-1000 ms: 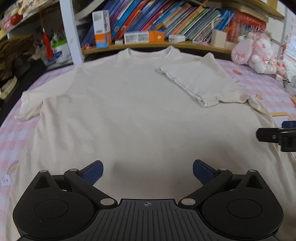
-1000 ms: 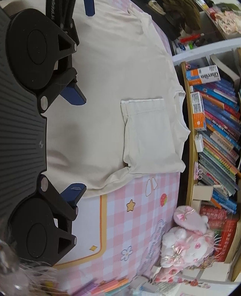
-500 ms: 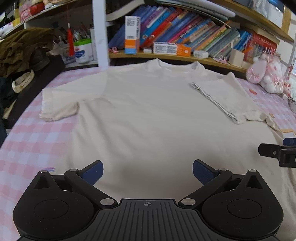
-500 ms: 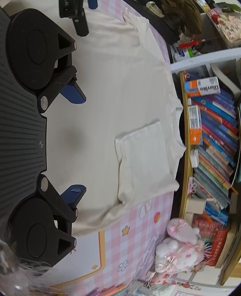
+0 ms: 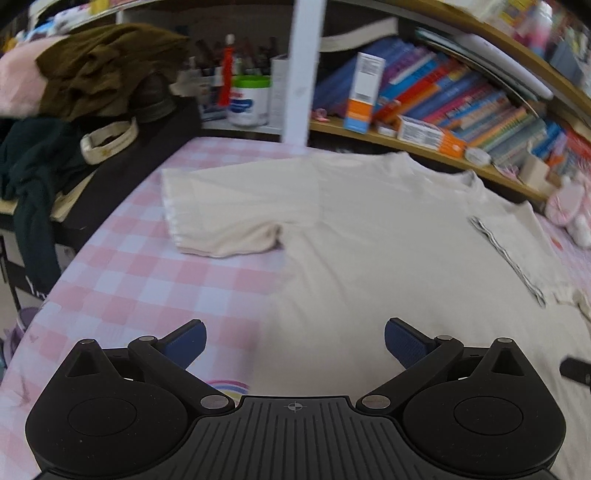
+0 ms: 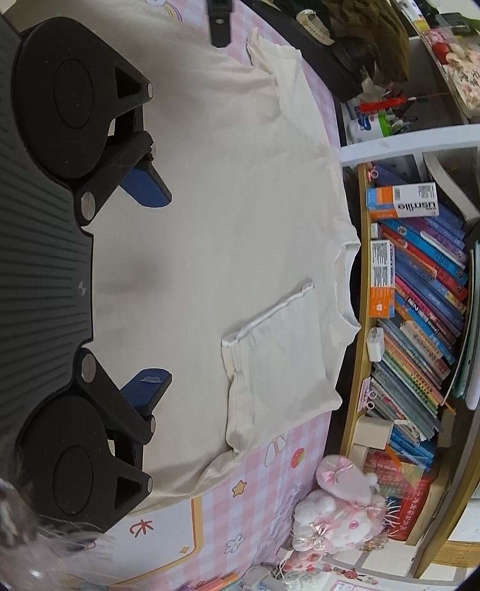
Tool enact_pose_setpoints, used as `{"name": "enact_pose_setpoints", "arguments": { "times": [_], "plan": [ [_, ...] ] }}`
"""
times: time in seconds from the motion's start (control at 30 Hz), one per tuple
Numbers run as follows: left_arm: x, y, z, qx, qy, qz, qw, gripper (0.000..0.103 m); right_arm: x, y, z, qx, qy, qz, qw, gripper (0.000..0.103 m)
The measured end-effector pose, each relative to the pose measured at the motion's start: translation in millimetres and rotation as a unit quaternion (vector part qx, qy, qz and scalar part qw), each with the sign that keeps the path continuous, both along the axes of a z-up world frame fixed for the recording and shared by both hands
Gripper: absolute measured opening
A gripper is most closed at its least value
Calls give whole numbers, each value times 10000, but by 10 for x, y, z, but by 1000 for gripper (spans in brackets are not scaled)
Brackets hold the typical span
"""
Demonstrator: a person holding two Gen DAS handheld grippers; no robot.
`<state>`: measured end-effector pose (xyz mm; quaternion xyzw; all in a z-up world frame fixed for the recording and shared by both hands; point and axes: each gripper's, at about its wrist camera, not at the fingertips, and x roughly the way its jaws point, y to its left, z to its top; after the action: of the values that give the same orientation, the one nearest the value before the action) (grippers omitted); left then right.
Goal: Fold clothes
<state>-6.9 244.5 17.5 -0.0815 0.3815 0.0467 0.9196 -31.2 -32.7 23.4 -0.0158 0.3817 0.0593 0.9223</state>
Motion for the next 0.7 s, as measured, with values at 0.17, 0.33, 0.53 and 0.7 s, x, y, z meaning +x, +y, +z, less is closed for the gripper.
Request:
{"name": "enact_pose_setpoints", "arguments": {
  "times": [0.17,0.33,0.53,0.7],
  "plan": [
    [76,304,3,-360,-88,427,9984,95,-33,109,-6,129,62,133,9998,97],
    [226,718,-81,-1042,-68,1123,9882,56,-55,235,6,2,58,293,9996,97],
    [549,1040,-190,-1089,-154,1448,9833,46,-95,301,14,-147,48,403,9991,97],
    [764,1122,-277,-1024,-92,1581,9821,35,-110,232,9,-220,103,238,9994,97]
  ]
}}
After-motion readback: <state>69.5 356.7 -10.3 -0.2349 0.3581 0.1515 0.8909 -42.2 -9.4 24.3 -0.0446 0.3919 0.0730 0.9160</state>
